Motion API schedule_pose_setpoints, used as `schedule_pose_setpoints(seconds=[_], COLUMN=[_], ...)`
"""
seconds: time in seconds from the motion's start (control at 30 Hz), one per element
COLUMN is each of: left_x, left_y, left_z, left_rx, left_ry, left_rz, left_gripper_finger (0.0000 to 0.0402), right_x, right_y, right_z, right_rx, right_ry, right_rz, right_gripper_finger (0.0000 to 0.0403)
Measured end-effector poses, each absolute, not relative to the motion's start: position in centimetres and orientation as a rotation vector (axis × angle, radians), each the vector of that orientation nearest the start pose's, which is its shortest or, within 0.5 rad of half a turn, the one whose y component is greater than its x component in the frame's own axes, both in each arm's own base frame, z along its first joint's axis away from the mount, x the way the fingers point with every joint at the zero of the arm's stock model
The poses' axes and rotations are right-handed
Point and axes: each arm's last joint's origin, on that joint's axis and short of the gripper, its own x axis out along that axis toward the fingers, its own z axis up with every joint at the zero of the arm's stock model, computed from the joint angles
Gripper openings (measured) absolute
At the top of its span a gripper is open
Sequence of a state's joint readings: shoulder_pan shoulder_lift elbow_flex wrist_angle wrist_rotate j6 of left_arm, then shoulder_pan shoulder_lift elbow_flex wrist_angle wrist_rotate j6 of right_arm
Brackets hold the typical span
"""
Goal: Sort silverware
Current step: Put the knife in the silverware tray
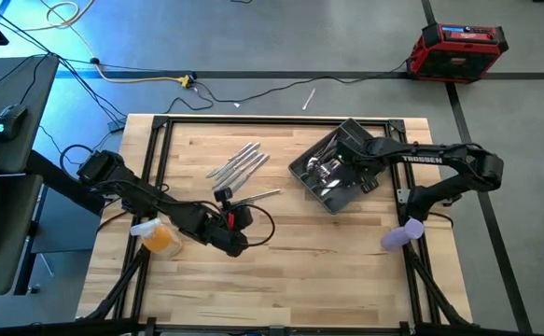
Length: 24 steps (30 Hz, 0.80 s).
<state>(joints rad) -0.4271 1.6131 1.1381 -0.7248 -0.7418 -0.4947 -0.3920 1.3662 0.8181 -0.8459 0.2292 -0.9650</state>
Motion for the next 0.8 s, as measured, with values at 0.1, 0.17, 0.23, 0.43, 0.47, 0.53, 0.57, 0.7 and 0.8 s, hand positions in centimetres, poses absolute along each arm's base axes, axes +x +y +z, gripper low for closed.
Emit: schedule_pose_setpoints(seconds=[0.1,0.17,0.23,0.43,0.47,0.53,0.57,0.7,0.8], left_x=[28.9,28.8,28.7,27.5,27.3,26.9,26.8,26.3,26.1], left_y=[-11.0,-11.0,-10.9,-8.8,-8.3,-7.1,-6.6,-4.5,-3.1], left_z=[22.5,22.5,22.1,18.0,17.3,16.1,15.7,13.9,12.8], left_rx=[0.216,0.204,0.184,0.152,0.144,0.127,0.107,0.010,-0.021], left_ry=[0.894,0.895,0.911,1.003,1.014,1.042,1.052,1.090,1.080], left_rz=[0.506,0.511,0.508,0.531,0.538,0.540,0.534,0.500,0.496], left_gripper_finger=[0.0017,0.0017,0.0017,0.0038,0.0044,0.0058,0.0066,0.0092,0.0101], right_x=[20.8,20.9,21.4,24.2,24.7,25.7,26.2,27.7,28.6], right_y=[-9.4,-9.5,-9.0,-5.8,-4.9,-3.1,-2.2,1.1,3.1], right_z=[19.1,19.1,19.1,19.6,19.8,20.2,20.5,21.6,22.3], right_rx=[-0.638,-0.583,-0.504,-0.443,-0.447,-0.451,-0.442,-0.311,-0.201], right_ry=[1.513,1.485,1.396,1.131,1.084,0.990,0.942,0.752,0.632], right_rz=[0.110,0.081,0.135,0.211,0.225,0.237,0.241,0.224,0.223], right_gripper_finger=[0.0179,0.0165,0.0151,0.0134,0.0134,0.0134,0.0134,0.0134,0.0134])
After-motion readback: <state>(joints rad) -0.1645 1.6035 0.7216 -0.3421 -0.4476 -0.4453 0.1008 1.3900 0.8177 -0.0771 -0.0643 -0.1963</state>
